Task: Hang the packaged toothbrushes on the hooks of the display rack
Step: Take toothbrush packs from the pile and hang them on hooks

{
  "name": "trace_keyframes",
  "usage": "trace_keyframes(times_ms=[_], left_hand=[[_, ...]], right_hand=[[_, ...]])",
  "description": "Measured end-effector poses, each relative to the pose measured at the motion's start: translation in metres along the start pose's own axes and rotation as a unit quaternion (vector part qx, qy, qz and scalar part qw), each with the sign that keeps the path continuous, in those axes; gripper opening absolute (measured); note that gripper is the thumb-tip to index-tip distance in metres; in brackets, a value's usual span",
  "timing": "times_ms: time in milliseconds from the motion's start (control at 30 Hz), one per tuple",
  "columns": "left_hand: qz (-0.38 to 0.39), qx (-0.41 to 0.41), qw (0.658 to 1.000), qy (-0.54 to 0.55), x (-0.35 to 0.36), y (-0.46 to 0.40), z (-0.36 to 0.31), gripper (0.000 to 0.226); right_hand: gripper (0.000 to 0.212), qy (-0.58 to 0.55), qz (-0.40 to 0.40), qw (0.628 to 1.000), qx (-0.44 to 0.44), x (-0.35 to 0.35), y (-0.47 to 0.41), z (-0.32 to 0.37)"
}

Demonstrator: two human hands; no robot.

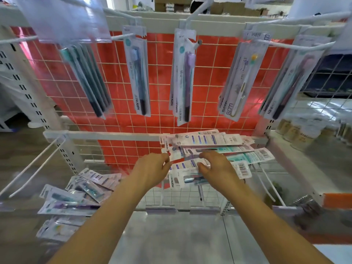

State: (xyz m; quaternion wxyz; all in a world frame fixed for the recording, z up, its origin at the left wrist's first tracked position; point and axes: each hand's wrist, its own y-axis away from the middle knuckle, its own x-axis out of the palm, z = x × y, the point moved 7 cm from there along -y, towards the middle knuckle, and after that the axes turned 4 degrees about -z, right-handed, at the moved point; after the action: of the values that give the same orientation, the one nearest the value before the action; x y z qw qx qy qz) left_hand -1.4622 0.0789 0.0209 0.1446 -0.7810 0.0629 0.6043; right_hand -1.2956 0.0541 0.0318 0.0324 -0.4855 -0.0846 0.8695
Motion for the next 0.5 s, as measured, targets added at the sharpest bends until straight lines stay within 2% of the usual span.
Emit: trace_keyframes(times_ms=[100,233,300,433,500], left_hand=[[-0.005,0.005,1.0,-0.006,0.0,0.01,-0.001,0.027],[-0.003,-0.004,1.0,0.005,0.003,0.021,0.008,0.028],[0.001,-0.029,1.0,0.006,0.005,0.025,0.017,0.026],[0.004,-0.055,0.998,0.006,0.009,0.03,0.027,0.028],[0.006,-0.058,0.998,0.009,0.01,0.033,0.029,0.029]], right_hand=[[0.035,0.027,0.025,0.999,-0.017,0.01,0.003,-0.003],[0.043,0.099,0.078,0.987,-0.104,0.023,0.005,-0.001],[0.055,0.127,0.123,0.975,-0.138,0.032,0.003,0.002],[0.091,0.198,0.228,0.942,-0.15,0.057,-0.003,0.001],[0.098,0.244,0.247,0.927,-0.144,0.068,-0.005,-0.005]])
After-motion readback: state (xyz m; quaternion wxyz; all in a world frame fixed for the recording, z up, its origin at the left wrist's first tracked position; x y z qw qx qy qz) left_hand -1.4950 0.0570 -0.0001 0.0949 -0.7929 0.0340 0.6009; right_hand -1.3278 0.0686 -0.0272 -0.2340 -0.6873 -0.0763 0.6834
